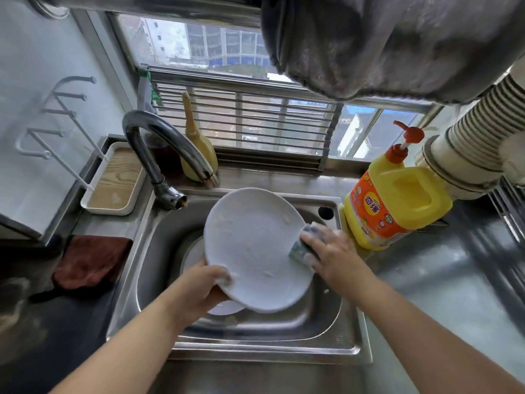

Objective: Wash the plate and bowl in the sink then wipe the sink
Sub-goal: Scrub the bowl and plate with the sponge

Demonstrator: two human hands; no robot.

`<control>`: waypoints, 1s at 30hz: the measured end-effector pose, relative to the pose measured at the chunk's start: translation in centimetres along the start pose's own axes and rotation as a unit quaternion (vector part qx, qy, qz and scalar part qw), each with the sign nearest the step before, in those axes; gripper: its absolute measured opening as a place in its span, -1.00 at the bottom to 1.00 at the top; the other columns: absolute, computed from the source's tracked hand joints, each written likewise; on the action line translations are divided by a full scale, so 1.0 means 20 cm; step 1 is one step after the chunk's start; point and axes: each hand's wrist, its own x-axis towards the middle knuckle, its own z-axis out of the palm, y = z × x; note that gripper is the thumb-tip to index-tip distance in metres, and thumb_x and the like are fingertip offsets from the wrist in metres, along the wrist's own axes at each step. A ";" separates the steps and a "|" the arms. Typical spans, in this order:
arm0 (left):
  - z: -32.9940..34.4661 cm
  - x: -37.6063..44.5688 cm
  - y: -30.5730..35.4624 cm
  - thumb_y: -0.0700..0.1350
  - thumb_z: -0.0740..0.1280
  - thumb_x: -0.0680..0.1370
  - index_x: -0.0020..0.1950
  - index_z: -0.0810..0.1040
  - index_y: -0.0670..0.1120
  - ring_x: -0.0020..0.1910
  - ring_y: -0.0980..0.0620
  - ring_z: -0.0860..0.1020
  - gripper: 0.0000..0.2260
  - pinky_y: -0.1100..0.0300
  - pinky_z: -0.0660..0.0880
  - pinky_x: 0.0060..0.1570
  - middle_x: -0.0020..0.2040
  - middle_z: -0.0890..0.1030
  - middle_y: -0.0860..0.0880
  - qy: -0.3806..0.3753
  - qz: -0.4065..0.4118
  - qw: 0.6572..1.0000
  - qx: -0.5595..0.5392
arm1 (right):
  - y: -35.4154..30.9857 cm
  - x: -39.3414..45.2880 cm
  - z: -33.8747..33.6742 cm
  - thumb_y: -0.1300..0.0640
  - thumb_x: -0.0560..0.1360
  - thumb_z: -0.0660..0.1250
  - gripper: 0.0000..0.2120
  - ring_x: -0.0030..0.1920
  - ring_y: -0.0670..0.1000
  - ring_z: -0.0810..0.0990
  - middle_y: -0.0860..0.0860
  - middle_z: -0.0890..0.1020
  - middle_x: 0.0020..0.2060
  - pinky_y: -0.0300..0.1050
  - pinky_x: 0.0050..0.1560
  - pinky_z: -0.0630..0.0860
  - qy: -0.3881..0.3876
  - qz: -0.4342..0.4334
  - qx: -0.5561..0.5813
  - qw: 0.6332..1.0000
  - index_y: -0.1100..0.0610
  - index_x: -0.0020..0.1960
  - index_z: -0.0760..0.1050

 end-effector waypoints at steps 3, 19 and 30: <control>0.09 0.00 -0.03 -0.48 0.08 0.49 0.19 0.47 -0.18 -0.11 -0.12 0.67 -0.62 -0.02 0.63 -0.15 -0.07 0.68 -0.18 -0.019 -0.024 1.000 0.005 | -0.18 0.17 -0.04 -0.05 0.56 0.20 -0.52 0.40 0.18 0.23 0.06 0.20 0.48 0.00 0.40 0.09 0.041 0.041 0.062 0.996 0.02 0.45 0.27; 0.20 -0.02 -0.09 -0.39 0.19 0.24 0.10 0.48 -0.23 -0.28 -0.06 0.67 -0.57 0.09 0.59 -0.36 -0.22 0.69 -0.15 -0.074 -0.046 0.995 0.041 | -0.38 0.20 -0.11 0.15 0.40 0.34 -0.47 0.37 0.17 0.29 0.15 0.32 0.40 -0.08 0.39 0.15 0.110 0.046 0.236 0.964 0.11 0.37 0.39; 0.13 -0.03 -0.08 -0.31 0.21 0.23 0.37 0.31 -0.01 -0.04 -0.16 0.62 -0.31 0.01 0.64 -0.19 0.07 0.61 -0.17 0.001 0.007 0.998 0.065 | -0.21 0.26 -0.11 0.10 0.45 0.33 -0.49 0.25 0.19 0.37 0.15 0.36 0.33 0.03 0.26 0.34 0.084 0.217 0.212 0.949 0.00 0.37 0.29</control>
